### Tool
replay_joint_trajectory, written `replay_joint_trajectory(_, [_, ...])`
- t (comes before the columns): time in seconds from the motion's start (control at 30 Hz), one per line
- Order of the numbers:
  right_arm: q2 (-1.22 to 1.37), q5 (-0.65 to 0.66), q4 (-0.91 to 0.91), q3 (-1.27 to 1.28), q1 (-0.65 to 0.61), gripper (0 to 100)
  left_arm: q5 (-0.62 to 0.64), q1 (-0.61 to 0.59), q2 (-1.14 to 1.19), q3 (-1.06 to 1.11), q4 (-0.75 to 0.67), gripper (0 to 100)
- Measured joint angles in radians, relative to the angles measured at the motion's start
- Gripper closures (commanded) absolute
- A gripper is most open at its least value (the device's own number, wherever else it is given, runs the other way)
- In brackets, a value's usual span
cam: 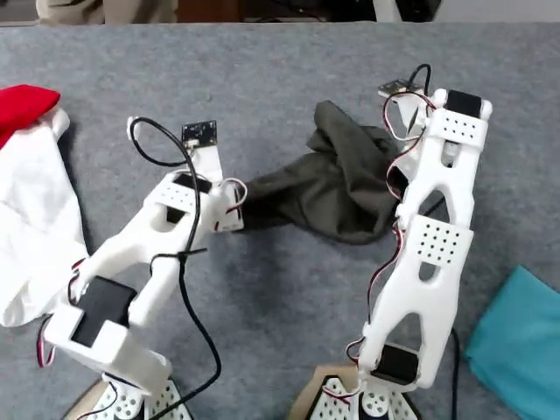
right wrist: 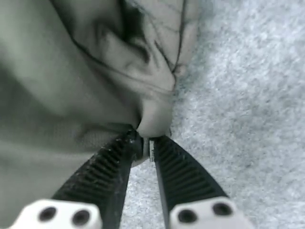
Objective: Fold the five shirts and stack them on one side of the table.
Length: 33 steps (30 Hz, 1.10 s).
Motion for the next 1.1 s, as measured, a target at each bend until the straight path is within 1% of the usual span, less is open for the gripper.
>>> replay_joint_trajectory(0.23, [-0.003,0.006,0.000,0.000,0.000,99.4,-0.002,-0.018,0.006,-0.026,0.023,98])
replay_joint_trajectory(0.43, [-0.054,0.061,0.000,0.000,0.021,99.4,-0.089,-0.083,-0.021,-0.130,0.172,98])
replay_joint_trajectory(0.67, [-0.153,0.064,0.000,0.000,0.058,99.0,-0.180,-0.181,-0.112,-0.212,0.299,98])
replay_joint_trajectory(0.77, [-0.175,0.064,0.000,0.000,0.060,99.0,-0.183,-0.178,-0.124,-0.213,0.308,98])
replay_joint_trajectory(0.83, [-0.175,0.064,0.000,0.005,0.058,99.0,-0.164,-0.146,-0.124,-0.212,0.296,98])
replay_joint_trajectory(0.9, [-0.176,0.064,0.000,0.011,0.049,99.0,-0.146,-0.097,-0.115,-0.210,0.284,94])
replay_joint_trajectory(1.03, [-0.176,0.064,0.000,0.020,0.015,99.0,-0.114,-0.015,-0.046,-0.209,0.262,79])
replay_joint_trajectory(1.1, [-0.176,0.064,0.000,0.020,0.002,99.0,-0.100,-0.009,0.000,-0.209,0.252,77])
